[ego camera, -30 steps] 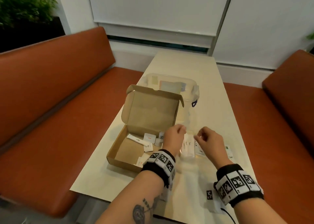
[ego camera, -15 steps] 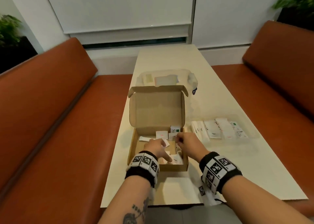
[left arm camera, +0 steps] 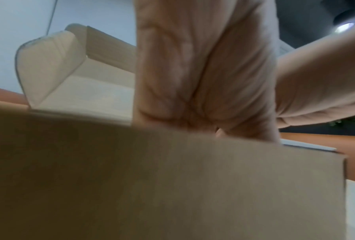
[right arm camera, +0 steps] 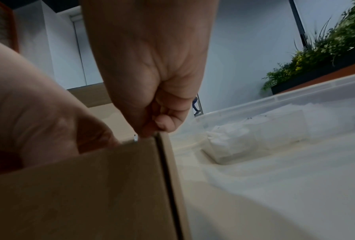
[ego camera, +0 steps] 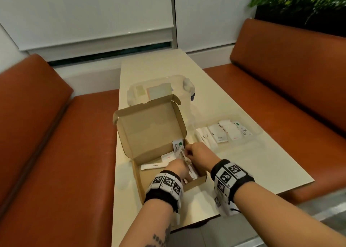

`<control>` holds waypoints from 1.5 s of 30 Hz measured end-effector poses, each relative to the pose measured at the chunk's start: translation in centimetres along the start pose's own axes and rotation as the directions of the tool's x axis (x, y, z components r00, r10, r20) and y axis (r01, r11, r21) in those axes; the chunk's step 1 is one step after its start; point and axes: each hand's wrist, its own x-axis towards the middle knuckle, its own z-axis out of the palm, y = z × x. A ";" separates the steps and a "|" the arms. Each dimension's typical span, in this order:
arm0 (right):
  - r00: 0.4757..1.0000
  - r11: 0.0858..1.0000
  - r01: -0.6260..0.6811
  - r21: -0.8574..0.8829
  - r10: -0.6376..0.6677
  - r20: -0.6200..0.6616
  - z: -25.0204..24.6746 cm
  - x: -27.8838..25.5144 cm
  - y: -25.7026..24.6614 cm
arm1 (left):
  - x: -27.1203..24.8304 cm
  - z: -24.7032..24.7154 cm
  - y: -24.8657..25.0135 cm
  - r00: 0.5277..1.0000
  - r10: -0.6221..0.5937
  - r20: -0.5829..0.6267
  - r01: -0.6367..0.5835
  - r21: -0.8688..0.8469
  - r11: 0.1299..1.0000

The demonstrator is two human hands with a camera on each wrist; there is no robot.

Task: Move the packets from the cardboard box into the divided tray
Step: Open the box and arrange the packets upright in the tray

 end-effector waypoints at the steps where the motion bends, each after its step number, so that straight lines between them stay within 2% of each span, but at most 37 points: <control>1: 1.000 1.000 -0.003 -0.002 0.003 -0.008 0.0 -0.1 0.0 | 0.1 0.0 0.1 1.000 0.003 0.007 -0.003 0.017 1.000; 6: 1.000 0.995 -0.010 -0.100 0.008 -0.024 0.1 -0.2 -0.6 | -0.5 -0.3 0.9 0.997 -0.063 0.051 0.053 0.167 0.985; 10: 1.000 0.977 -0.003 -0.214 -0.003 -0.028 0.6 -0.2 -1.0 | -0.9 -0.7 1.1 0.991 -0.101 0.090 0.087 0.150 0.985; 15: 0.998 0.939 0.020 -0.344 -0.042 -0.056 1.9 -0.6 -1.0 | -1.3 -1.1 1.3 0.991 -0.070 0.110 0.059 0.101 0.993; 20: 0.992 0.928 0.008 -0.372 -0.054 -0.114 2.8 -0.7 -0.6 | -1.1 -0.4 1.0 0.988 -0.091 0.124 0.091 0.003 0.996; 24: 0.985 0.938 0.001 -0.347 -0.061 -0.161 3.6 -0.9 -0.2 | -0.8 0.3 0.7 0.998 -0.011 0.069 0.010 0.012 1.000; 28: 0.979 0.943 -0.002 -0.333 -0.066 -0.191 3.9 -0.8 0.0 | -0.5 0.6 0.5 0.998 -0.014 0.054 0.015 -0.017 1.000; 33: 0.982 0.944 0.009 -0.330 -0.070 -0.173 3.6 -0.9 -0.2 | -0.2 0.4 0.3 1.000 -0.002 0.006 0.002 -0.039 0.999; 35: 0.984 0.944 0.020 -0.329 -0.076 -0.160 3.4 -1.0 -0.1 | 0.0 0.2 -0.5 0.999 -0.037 -0.018 0.034 -0.113 0.993; 37: 0.986 0.958 0.002 -0.286 -0.050 -0.158 2.8 -0.7 -0.1 | 0.3 -0.2 -1.6 0.993 -0.098 -0.073 0.075 -0.274 0.959; 41: 0.985 0.996 -0.054 -0.077 0.041 -0.167 1.3 -0.1 -0.7 | 0.6 -1.6 -3.4 0.942 -0.245 -0.228 0.062 -0.600 0.798; 43: 0.990 0.997 -0.035 -0.066 0.025 -0.142 0.9 0.1 -1.1 | 0.7 -1.9 -4.0 0.918 -0.280 -0.280 0.020 -0.674 0.739; 45: 0.999 0.992 0.009 -0.130 -0.013 -0.034 0.8 0.2 -1.6 | 0.8 -1.7 -4.5 0.902 -0.303 -0.307 -0.032 -0.749 0.661</control>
